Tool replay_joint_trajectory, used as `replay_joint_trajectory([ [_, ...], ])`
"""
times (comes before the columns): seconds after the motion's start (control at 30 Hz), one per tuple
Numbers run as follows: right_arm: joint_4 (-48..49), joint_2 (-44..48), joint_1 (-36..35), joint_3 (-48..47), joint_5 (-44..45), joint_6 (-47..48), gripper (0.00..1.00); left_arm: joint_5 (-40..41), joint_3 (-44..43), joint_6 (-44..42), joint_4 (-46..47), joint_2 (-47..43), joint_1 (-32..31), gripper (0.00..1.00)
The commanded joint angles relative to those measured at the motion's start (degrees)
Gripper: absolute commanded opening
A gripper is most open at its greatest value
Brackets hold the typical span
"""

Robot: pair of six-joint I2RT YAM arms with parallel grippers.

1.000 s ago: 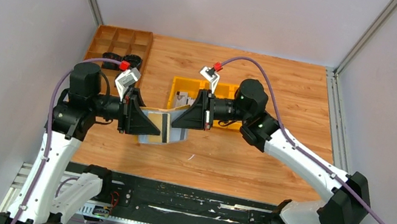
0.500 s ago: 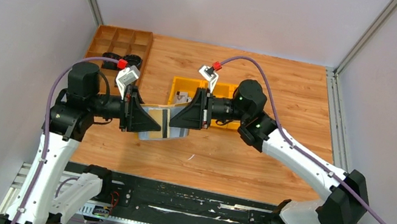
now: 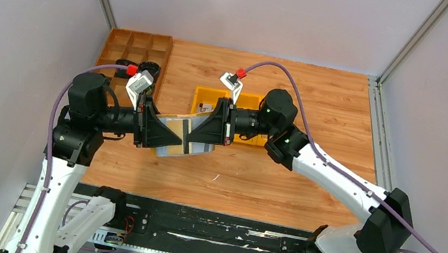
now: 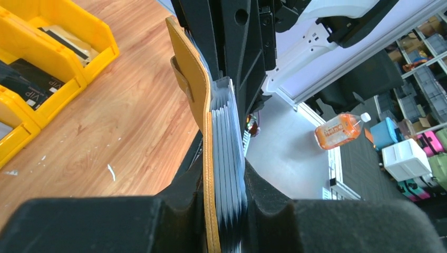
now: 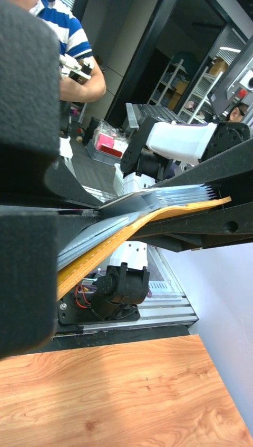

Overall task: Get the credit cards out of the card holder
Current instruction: Remove the credit card from the card holder, then place the credit card in the storage box.

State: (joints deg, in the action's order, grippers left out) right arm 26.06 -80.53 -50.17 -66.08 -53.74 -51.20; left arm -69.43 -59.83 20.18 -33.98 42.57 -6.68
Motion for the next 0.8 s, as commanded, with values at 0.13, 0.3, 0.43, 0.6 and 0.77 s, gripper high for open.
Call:
replay_joint_trajectory([
  [0.13, 5.31, 5.4, 2.63, 7.09, 2.57, -1.92, 0.0, -2.26, 0.48, 8.21, 12.61, -0.45, -0.46, 0.11],
  [0.3, 6.18, 7.03, 3.14, 9.23, 3.03, -2.32, 0.0, -1.83, -0.01, 9.51, 14.24, -0.39, -0.47, 0.13],
  [0.43, 5.95, 8.39, 4.21, 10.15, 2.63, -2.6, 0.0, -0.63, -0.19, 8.46, 14.01, -0.62, -0.44, 0.01],
  [0.6, 4.73, 11.82, 10.14, 11.2, 0.98, -4.37, 0.0, 4.5, -2.75, -2.94, 4.02, 0.32, -0.46, 0.0],
  [0.77, -6.35, 14.9, 18.67, 10.28, -1.73, -0.56, 0.0, 17.06, -5.88, -16.89, -7.61, 1.79, -0.47, 0.0],
])
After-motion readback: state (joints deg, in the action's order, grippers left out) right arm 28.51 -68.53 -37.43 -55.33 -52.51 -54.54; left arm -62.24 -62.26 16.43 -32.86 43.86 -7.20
